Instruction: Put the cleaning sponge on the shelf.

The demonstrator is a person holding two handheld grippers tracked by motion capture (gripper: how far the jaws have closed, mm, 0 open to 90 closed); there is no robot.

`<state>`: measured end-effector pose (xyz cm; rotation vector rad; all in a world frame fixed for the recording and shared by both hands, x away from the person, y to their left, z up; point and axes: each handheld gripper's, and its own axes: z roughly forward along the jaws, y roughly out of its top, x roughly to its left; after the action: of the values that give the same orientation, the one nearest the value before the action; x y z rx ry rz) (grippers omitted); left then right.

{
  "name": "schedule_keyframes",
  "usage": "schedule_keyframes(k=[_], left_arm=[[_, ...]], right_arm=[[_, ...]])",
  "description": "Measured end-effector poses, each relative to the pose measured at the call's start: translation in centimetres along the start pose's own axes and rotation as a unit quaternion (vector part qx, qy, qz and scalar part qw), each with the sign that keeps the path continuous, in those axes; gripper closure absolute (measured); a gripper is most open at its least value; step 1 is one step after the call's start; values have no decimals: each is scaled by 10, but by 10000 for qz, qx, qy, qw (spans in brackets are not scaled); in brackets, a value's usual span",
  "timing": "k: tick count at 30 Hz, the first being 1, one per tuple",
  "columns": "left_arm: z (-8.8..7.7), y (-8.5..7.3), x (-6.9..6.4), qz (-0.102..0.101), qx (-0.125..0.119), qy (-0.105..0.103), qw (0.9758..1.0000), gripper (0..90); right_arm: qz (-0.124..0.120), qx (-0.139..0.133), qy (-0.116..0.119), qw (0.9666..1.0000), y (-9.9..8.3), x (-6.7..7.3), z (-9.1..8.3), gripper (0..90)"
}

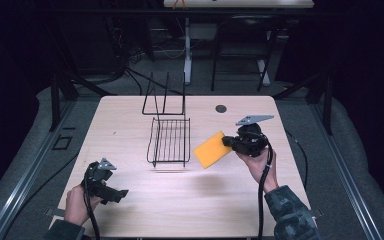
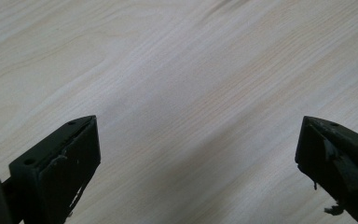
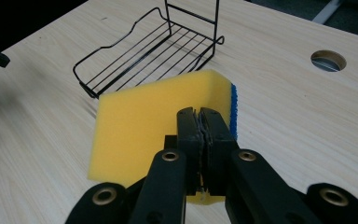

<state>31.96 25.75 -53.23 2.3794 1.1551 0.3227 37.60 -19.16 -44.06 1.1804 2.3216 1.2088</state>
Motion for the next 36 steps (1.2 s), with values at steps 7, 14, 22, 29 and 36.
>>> schedule_keyframes(k=[7, 14, 22, 29, 36], left_arm=[[0, 0, 0, 10, 3, 42, 10000, 2], [1, 1, 0, 10, 20, 20, 10000, 2], [1, 2, 0, 25, 8, 28, 10000, 2], [2, 2, 0, 58, 70, 30, 10000, 3], [2, 1, 0, 51, 64, 40, 10000, 3]], right_arm=[[-11, -118, 60, 9999, 10, 4, -1, 880], [-57, -206, 141, 9997, 22, 10, 6, 880], [-121, -284, 225, 9993, 38, 18, 13, 881], [-204, -277, 294, 9990, 50, 26, 27, 882], [-201, -218, 376, 9989, 56, 32, 43, 882]])
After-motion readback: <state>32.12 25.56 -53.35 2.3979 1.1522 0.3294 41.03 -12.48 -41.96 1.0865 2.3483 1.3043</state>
